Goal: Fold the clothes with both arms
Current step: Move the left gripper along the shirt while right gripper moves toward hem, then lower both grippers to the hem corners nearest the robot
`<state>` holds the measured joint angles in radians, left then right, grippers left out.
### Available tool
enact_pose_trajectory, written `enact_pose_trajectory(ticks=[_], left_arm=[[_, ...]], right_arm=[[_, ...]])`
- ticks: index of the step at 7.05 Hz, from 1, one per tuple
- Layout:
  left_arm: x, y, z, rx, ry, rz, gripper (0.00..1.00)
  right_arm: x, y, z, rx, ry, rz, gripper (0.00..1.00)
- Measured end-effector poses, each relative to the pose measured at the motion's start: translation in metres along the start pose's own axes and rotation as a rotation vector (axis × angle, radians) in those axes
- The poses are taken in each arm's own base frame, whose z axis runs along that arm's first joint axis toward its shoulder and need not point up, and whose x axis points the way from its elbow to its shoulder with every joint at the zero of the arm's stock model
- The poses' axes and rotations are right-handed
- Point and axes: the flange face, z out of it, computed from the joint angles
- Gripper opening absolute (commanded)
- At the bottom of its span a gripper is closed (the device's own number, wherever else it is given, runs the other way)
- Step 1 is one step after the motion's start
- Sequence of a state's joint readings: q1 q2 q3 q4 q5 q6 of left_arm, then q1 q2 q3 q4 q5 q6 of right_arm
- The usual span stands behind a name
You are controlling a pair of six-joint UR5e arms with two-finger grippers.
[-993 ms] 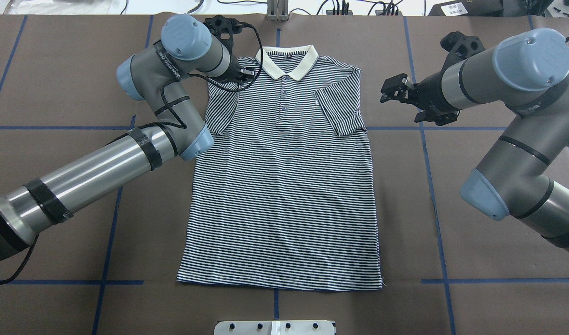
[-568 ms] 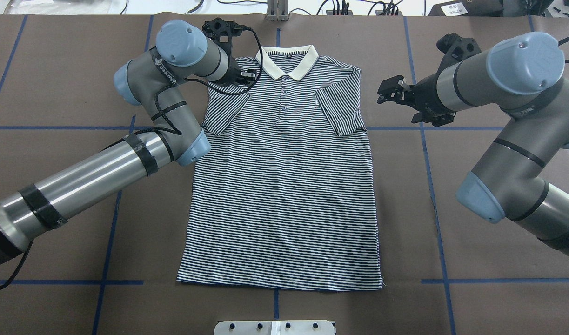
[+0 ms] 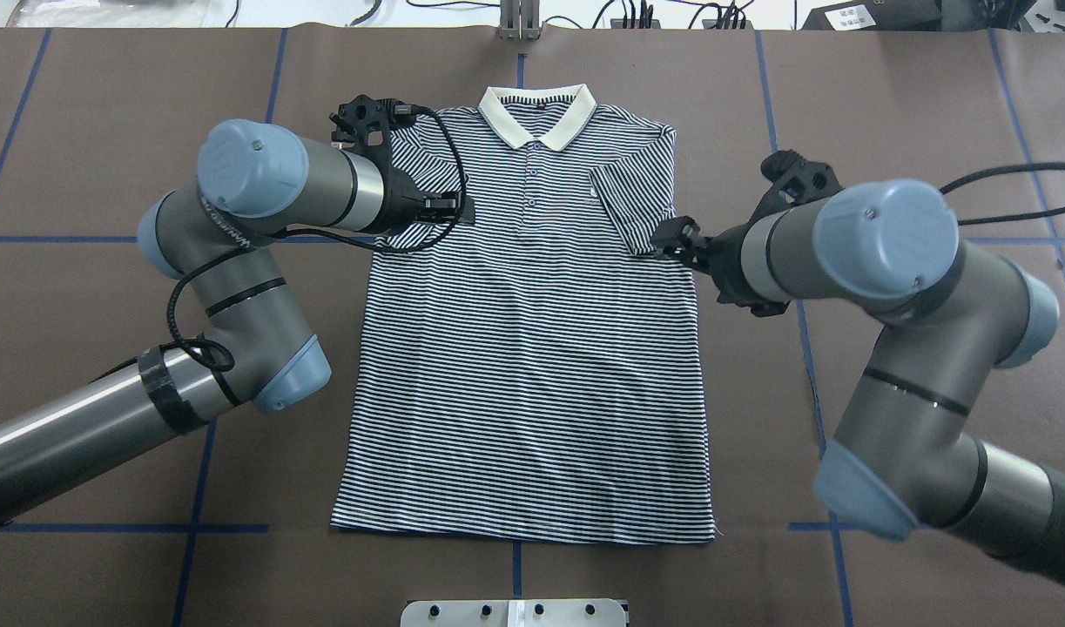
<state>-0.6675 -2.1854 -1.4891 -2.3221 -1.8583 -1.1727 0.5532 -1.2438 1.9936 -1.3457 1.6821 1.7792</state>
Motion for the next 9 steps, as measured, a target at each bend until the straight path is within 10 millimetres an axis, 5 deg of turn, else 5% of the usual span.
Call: enact_pose_trajectory(ticks=[2,4,7,8,9], left_arm=[[-0.012,0.024,-0.031,-0.035,0.014,-0.01,0.65],[-0.017,0.032,-0.037,-0.059,0.016,-0.018,0.65],[-0.024,0.035,-0.036,-0.061,0.005,-0.028,0.66],[-0.024,0.035,-0.035,-0.061,0.004,-0.028,0.67],[-0.025,0.035,-0.035,-0.062,0.003,-0.028,0.68]], right_arm=[[0.035,0.101,0.012,-0.004,0.081,0.082,0.88],[0.084,0.184,0.016,-0.004,0.152,0.13,0.79],[0.121,0.217,0.03,0.037,0.216,0.153,0.77],[0.127,0.217,0.034,0.05,0.237,0.147,0.69],[0.13,0.217,0.036,0.058,0.252,0.143,0.46]])
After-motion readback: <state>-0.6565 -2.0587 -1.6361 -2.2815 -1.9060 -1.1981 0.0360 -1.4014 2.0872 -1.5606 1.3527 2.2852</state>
